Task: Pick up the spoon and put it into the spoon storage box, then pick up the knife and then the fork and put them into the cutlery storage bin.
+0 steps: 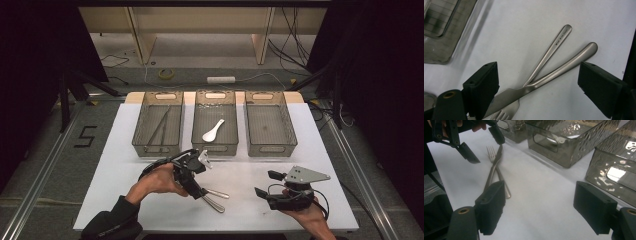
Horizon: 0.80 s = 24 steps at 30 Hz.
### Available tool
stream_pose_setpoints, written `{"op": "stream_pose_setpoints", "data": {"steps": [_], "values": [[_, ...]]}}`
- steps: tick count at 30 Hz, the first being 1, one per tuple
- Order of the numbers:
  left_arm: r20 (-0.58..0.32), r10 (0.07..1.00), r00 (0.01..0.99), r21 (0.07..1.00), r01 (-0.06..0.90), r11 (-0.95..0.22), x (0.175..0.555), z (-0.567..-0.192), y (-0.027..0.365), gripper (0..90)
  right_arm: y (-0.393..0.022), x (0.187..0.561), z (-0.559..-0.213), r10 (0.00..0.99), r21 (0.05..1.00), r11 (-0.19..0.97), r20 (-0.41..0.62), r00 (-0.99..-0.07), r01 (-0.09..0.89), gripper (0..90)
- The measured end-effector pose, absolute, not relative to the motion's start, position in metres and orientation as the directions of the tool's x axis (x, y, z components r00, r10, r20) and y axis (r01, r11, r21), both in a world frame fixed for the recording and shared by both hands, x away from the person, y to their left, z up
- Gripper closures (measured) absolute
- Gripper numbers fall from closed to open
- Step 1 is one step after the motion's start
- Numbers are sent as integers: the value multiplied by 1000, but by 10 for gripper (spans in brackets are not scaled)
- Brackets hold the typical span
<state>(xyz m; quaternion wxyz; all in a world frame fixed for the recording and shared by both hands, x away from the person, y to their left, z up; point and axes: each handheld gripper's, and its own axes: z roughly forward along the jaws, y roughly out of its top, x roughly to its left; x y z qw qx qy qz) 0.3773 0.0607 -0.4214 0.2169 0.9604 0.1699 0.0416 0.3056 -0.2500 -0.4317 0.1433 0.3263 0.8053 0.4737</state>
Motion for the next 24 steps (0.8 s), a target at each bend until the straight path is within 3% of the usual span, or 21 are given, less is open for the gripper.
{"op": "stream_pose_setpoints", "data": {"steps": [24], "values": [[39,260,965,341,231,-911,372,-443,50,181,-250,306,-432,658,853,346,76,-749,391,264]]}}
